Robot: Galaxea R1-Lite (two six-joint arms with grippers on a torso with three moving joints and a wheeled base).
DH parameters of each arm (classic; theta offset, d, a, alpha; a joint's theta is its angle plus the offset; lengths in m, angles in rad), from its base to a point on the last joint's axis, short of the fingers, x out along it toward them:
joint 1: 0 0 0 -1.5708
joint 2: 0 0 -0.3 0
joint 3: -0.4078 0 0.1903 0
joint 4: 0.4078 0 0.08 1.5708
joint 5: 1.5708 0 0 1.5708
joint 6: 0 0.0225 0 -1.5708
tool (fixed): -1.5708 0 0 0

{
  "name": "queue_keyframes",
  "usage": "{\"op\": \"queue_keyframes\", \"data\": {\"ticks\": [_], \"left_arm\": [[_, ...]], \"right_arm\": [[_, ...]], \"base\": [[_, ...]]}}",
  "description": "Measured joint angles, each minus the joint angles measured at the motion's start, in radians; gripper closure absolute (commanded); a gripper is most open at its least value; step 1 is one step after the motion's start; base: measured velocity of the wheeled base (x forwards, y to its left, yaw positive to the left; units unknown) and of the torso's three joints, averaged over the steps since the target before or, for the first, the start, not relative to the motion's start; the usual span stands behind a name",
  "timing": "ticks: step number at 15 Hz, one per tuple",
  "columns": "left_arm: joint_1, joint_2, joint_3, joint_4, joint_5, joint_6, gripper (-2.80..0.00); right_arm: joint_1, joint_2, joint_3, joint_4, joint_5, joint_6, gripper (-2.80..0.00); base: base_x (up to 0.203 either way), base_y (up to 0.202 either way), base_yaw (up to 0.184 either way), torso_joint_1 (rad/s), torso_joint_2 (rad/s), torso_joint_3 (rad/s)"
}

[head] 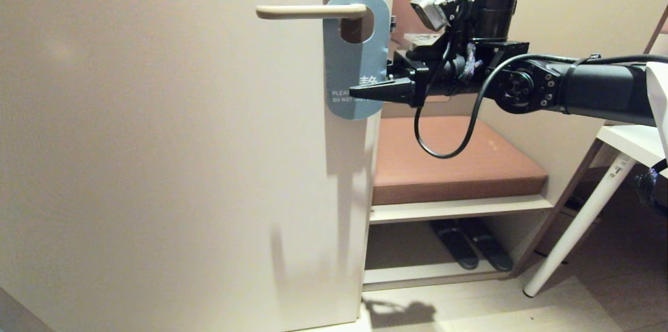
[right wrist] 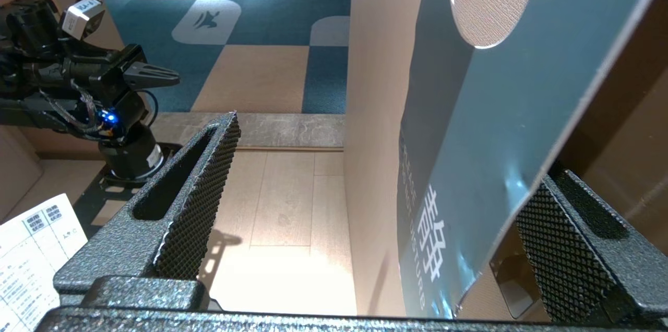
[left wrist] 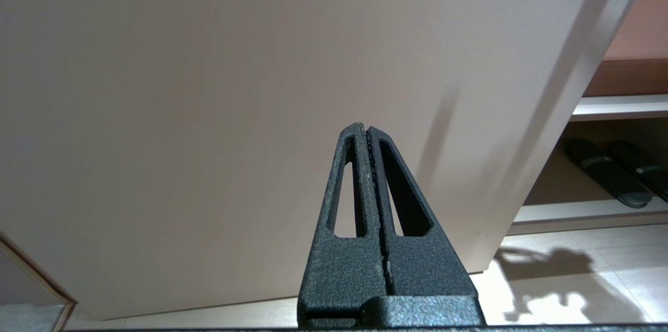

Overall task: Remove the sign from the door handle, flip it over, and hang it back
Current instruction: Take down the sign

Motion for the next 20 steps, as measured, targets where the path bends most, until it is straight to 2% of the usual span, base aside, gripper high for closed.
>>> {"op": "queue_keyframes", "data": {"ticks": [20], "left_arm": [[0.000, 0.000, 0.000, 0.000, 0.001, 0.000, 0.00]], "right_arm": [[-0.001, -0.045, -0.003, 0.002, 0.001, 0.012, -2.80]], "base": [[0.000, 0.000, 0.000, 0.000, 0.00, 0.000]]}}
